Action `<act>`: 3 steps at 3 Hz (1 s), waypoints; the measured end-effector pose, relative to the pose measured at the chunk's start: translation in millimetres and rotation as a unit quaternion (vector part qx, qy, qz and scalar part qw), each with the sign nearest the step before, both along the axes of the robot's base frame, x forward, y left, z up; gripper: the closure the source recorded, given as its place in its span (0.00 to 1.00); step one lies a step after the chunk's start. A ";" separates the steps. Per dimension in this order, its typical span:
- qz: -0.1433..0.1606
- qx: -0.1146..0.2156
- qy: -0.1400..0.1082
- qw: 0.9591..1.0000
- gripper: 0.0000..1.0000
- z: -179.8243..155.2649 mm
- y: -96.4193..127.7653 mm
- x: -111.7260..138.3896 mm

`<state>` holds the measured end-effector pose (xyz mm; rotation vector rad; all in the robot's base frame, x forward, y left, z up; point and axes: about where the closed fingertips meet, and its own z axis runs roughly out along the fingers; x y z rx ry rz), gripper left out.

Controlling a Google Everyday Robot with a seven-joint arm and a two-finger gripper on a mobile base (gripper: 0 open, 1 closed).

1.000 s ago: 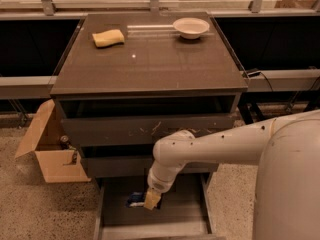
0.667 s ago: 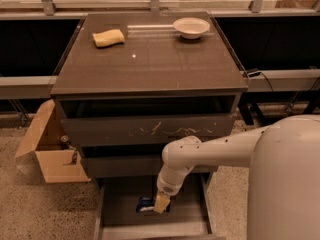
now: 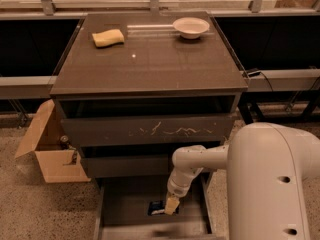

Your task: Place rxbar blueberry into bottom drawer

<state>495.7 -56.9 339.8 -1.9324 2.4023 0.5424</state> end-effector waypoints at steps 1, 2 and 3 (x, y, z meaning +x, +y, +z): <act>0.000 0.000 0.000 1.000 1.00 -0.2 0.0 0.0; 0.040 0.002 -0.015 0.999 1.00 -52.4 17.5 12.5; 0.080 0.013 -0.031 0.996 1.00 -92.5 37.2 28.2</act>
Offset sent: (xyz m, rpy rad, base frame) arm 0.0256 0.0302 -0.1003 -0.0038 -0.0629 0.1424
